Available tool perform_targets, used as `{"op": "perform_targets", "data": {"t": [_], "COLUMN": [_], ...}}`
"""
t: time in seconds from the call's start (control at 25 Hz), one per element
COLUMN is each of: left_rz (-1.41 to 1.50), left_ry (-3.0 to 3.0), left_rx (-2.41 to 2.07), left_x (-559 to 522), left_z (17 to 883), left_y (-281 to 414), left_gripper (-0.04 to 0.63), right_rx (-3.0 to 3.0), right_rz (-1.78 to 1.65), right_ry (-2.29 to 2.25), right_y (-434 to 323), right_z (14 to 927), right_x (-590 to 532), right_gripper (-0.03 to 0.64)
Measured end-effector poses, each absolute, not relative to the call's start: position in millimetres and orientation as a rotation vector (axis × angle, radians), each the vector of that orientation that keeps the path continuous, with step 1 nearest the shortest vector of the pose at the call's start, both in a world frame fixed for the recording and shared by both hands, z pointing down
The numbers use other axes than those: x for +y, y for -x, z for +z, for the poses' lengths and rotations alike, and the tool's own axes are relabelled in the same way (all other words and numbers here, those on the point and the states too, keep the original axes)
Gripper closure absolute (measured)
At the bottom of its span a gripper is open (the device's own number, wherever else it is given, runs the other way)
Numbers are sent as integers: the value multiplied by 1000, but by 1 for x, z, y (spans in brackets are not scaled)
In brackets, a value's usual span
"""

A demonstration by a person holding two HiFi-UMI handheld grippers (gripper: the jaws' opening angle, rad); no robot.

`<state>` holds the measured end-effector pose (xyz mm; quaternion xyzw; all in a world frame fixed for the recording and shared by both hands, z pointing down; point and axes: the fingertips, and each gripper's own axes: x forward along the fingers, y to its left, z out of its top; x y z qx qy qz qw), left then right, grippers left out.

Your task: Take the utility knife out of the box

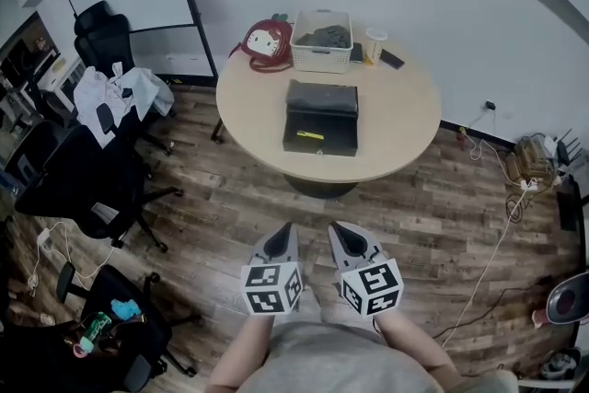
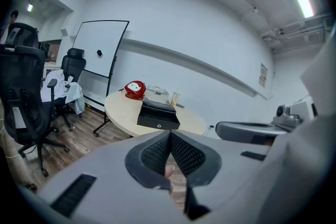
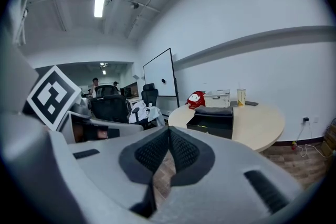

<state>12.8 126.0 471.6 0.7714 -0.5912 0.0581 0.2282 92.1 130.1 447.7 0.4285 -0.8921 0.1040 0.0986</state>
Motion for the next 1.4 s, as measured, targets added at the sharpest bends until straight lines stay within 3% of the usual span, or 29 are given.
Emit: {"op": "perform_targets", "data": {"t": [0.88, 1.4], "left_rz": [226, 273], "left_ry": [-2204, -2175], "left_rx": [-1494, -1428], "left_x": [-59, -104], "left_z": [479, 504], "left_y": [53, 61], "left_gripper": [592, 592], "right_rx": [-2595, -2495], "right_rz": [315, 332], "right_ry": [-1325, -1303], "right_y": [-19, -27], "right_z": [445, 470], "right_x": [-56, -117], "right_gripper": [617, 617]}}
